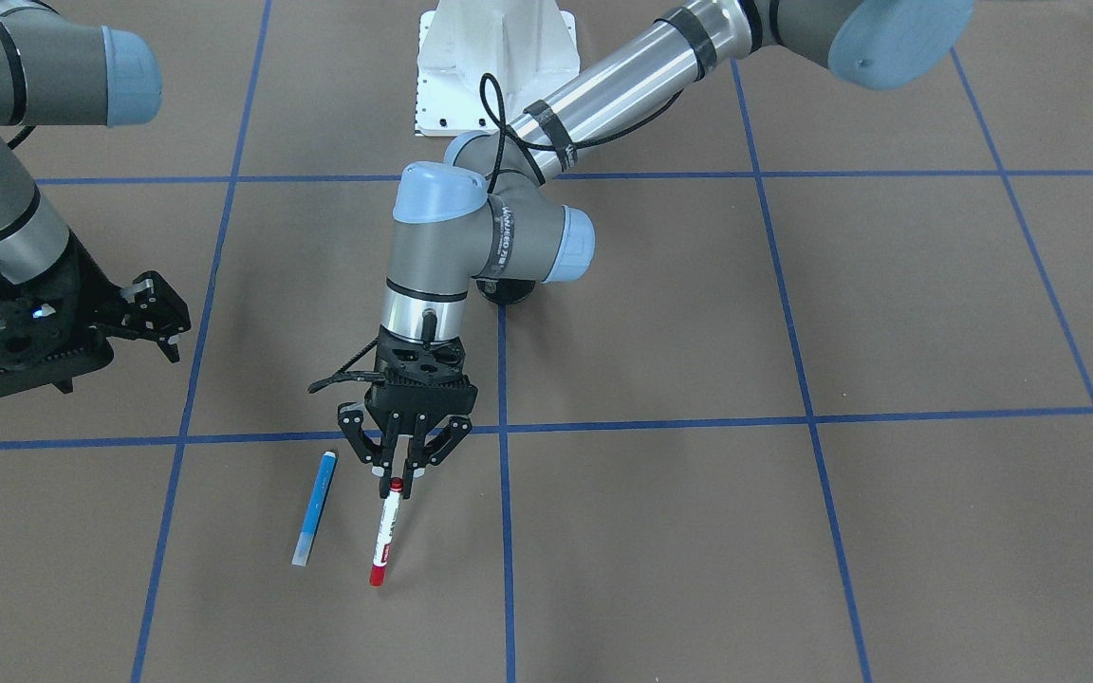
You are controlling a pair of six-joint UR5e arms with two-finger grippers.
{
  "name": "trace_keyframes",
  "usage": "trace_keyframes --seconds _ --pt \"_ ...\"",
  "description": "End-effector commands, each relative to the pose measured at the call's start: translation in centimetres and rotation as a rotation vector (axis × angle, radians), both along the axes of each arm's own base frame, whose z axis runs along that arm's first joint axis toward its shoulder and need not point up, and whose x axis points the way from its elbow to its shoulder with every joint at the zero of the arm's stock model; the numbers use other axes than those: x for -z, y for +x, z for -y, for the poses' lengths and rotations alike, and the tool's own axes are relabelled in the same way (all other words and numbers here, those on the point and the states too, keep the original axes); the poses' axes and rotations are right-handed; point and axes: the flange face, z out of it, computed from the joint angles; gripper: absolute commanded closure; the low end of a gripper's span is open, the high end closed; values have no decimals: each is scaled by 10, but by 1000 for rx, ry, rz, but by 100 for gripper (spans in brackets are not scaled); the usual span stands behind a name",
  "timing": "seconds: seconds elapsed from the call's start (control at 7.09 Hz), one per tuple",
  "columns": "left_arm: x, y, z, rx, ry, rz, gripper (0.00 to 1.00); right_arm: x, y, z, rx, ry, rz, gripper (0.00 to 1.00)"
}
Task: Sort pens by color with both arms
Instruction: 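Carry the white marker beside the blue marker with the left gripper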
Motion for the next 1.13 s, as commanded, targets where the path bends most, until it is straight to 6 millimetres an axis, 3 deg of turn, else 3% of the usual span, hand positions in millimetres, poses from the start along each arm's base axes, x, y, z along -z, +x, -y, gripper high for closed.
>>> trace_keyframes --seconds 0.0,0.56,0.99 --pt "11 5 3 -1 0 2 100 0 0 0 0 0 0 1" --pt "2 12 0 -10 -3 18 99 0 0 0 -1 1 -1 1" --pt "7 11 -1 -17 0 11 12 0 0 0 -1 2 -2 1"
